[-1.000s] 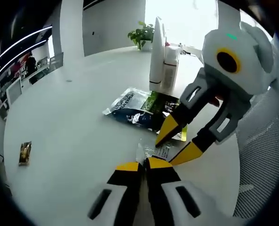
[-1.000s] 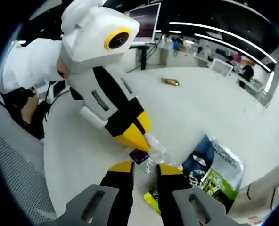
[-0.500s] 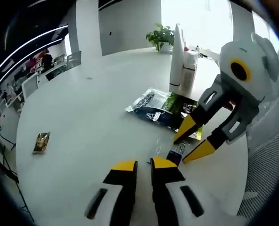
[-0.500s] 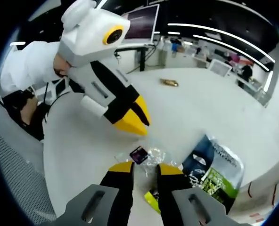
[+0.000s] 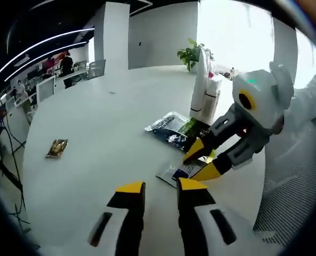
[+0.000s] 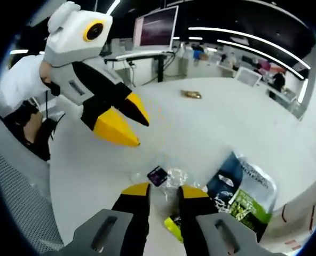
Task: Arrange the skincare products in the storage area until every visible bottle or jar stands upright without overlapping.
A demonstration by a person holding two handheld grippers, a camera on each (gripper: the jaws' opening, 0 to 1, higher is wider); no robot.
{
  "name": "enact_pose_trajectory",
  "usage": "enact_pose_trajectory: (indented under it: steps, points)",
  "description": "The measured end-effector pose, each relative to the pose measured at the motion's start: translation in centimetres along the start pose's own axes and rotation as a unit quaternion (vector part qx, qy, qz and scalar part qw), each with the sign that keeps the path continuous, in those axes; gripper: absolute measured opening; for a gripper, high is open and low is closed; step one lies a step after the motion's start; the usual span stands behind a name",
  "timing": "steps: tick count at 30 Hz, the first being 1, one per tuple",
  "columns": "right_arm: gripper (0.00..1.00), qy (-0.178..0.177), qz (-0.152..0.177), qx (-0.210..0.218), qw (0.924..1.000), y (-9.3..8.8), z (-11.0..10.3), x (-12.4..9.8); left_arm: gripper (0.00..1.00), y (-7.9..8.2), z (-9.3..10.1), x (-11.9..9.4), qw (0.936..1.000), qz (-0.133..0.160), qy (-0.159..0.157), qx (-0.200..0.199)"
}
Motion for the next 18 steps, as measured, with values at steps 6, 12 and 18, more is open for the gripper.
enact_pose_trajectory:
  steps: [6,12,18]
  points:
    - [0.18,0.000,0.013,0.015,0.9998,0.6,0.5,-0.9,0.25,0.8,0.3,-1.1,0.9999,0.015,0.007,-0.002]
    - [0.24,-0.005,0.047,0.011,0.9988,3.3,0.9,-3.1,0.28,1.7,0.7,-1.5,0.9997,0.022,0.011,0.004]
    - [0.35,-0.007,0.071,0.021,0.9972,4.8,1.0,-5.3,0.32,2.4,1.2,-2.1,0.9995,0.029,0.007,0.006]
Point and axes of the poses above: the point that each gripper's makers call its tool centre point, and the gripper's own axes: x roughly forward along the fingers, z roughly to its right, y roughly out of its top, the point moved 1 cm from there along -x, roughly backward along the fingers, and after that the axes turned 1 degree about -z, right-handed, at the moved point
